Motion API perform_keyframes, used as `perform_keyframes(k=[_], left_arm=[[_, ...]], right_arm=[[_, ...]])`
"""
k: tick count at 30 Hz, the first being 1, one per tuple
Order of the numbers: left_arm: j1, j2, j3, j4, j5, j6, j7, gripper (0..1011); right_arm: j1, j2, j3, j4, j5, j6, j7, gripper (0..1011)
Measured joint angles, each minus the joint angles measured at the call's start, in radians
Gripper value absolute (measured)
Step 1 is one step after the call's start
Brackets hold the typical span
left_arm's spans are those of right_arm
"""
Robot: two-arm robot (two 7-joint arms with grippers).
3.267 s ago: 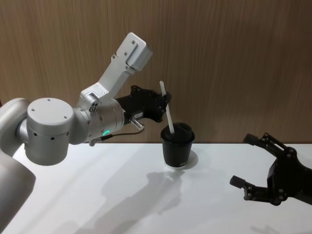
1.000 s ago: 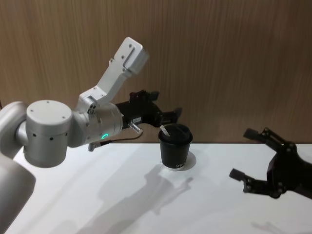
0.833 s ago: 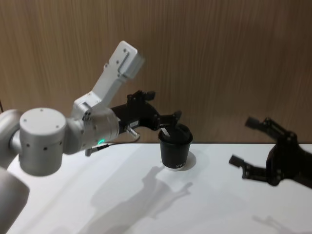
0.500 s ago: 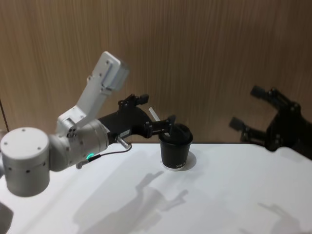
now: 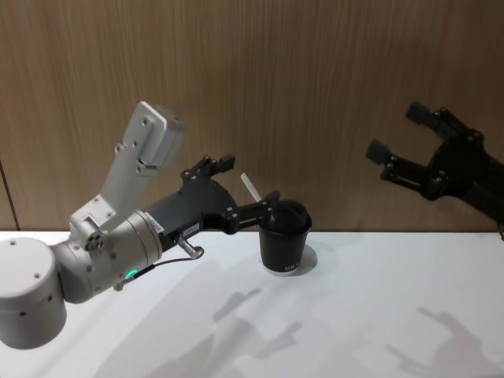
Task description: Pick up the straw with one hand, pass it to the other hand, and insert it into the cup.
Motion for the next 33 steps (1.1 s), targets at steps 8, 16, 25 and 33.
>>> perform_keyframes(k=[8, 16, 25, 33], left_arm=[[0.027, 0.0, -0.001, -0.012, 0.007, -0.073, -0.013, 1002], [0.045, -0.003, 0.003, -0.022, 0.022, -0.116, -0.022, 1002], [0.055, -0.004, 0.004, -0.028, 0.03, -0.136, -0.027, 1002], [0.06, -0.005, 0.005, -0.031, 0.034, -0.147, -0.029, 1001]], right_arm=[[0.008, 0.003, -0.018, -0.022, 0.016, 0.071, -0.038, 1001], [0.005, -0.001, -0.036, -0.044, 0.039, 0.139, -0.082, 1001], [0.002, -0.006, -0.048, -0.055, 0.052, 0.173, -0.108, 1001], [0.001, -0.008, -0.055, -0.06, 0.058, 0.189, -0.12, 1001]])
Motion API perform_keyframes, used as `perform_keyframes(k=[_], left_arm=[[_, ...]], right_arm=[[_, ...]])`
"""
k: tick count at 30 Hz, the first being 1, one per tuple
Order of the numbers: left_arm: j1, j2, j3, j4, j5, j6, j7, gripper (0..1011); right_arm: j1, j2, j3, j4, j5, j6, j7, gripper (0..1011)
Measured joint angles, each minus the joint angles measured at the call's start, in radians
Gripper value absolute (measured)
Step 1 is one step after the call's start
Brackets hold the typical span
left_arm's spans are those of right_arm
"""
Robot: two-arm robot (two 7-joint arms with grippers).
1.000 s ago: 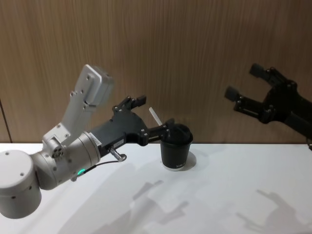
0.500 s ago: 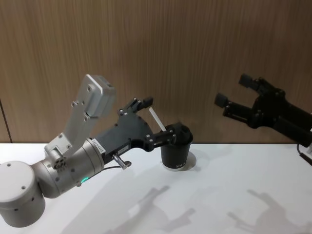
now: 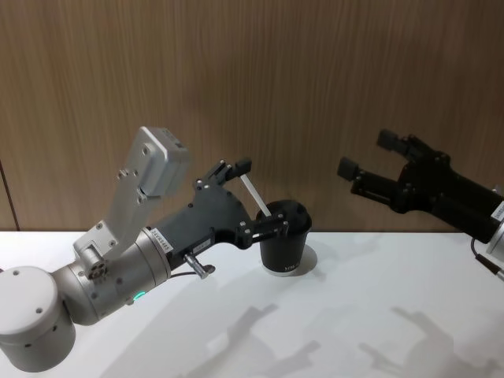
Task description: Pick up the straw with one hand, pass it to the other hand, and insert it into the cup.
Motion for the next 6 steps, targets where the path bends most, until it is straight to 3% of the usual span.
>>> perform_keyframes(k=[6], left_arm=[[0.002, 0.0, 0.001, -0.001, 0.002, -0.004, -0.001, 1002]], right_arm=[[0.0, -0.001, -0.002, -0.003, 0.003, 0.007, -0.005, 1001]])
